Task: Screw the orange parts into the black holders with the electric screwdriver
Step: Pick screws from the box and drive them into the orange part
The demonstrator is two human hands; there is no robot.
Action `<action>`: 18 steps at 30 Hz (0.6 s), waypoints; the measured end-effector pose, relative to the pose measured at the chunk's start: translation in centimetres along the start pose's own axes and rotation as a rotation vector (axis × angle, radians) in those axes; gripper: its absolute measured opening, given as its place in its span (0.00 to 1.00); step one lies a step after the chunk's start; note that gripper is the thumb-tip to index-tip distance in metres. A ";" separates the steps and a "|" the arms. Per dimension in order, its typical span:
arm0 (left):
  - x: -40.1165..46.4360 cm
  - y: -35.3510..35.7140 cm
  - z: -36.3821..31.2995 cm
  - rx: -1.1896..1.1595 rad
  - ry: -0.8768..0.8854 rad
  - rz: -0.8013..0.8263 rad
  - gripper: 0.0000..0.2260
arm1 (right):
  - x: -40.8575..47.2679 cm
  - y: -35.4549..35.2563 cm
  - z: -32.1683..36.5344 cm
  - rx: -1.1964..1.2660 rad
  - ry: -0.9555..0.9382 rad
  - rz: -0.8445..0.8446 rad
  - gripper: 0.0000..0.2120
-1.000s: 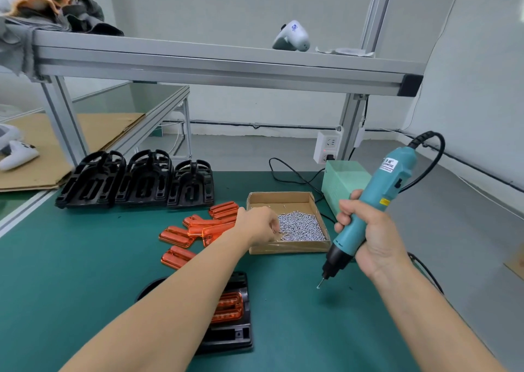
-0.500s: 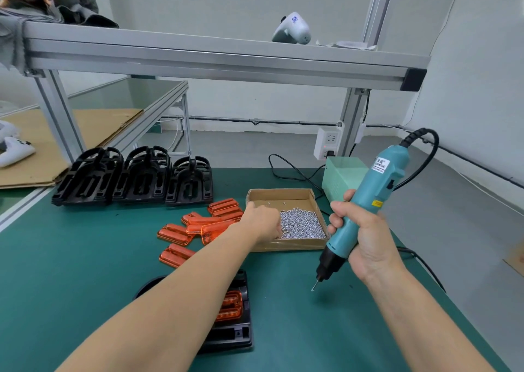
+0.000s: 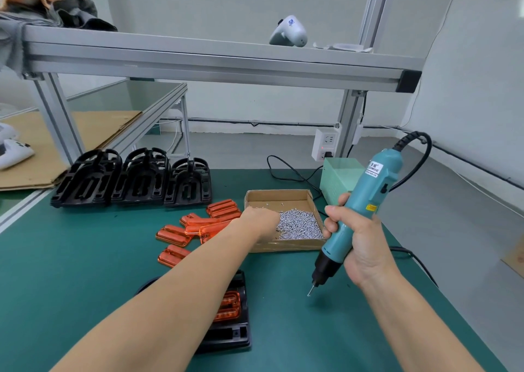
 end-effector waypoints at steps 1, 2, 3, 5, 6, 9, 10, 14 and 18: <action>0.0 0.1 0.0 0.016 0.006 0.023 0.12 | -0.1 0.0 0.0 -0.006 -0.004 -0.001 0.12; 0.0 0.1 0.1 0.013 0.009 0.042 0.13 | -0.1 0.0 0.0 -0.011 -0.007 -0.003 0.12; -0.1 0.1 0.1 -0.002 0.013 0.050 0.14 | -0.1 0.0 0.0 -0.010 -0.008 -0.005 0.13; -0.3 0.0 0.3 -0.110 0.012 0.018 0.13 | -0.1 0.0 0.2 0.013 0.000 -0.007 0.12; -0.5 -0.1 0.4 -0.231 0.009 -0.026 0.12 | -0.1 0.0 0.3 0.032 0.004 -0.008 0.12; -2.0 -0.4 1.3 -0.764 -0.055 -0.231 0.08 | -0.2 0.0 0.8 0.103 -0.005 -0.010 0.11; -2.7 -0.4 1.6 -0.927 -0.089 -0.290 0.07 | -0.3 0.1 0.9 0.129 -0.012 -0.012 0.11; -6.0 0.8 2.2 -1.578 -0.136 -0.363 0.07 | -0.7 1.2 1.5 0.275 -0.060 -0.010 0.10; -10.1 1.8 2.2 -2.009 -0.118 -0.369 0.07 | -1.3 2.6 2.6 0.380 -0.131 -0.006 0.09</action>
Point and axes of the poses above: each hand's wrist, its own x-axis towards the middle knuckle, its own y-axis out of the palm, z = x × y, the point moved 5 cm from there along x, towards the middle knuckle, and after that the axes turned 1 degree about y, right-handed, at the moved point
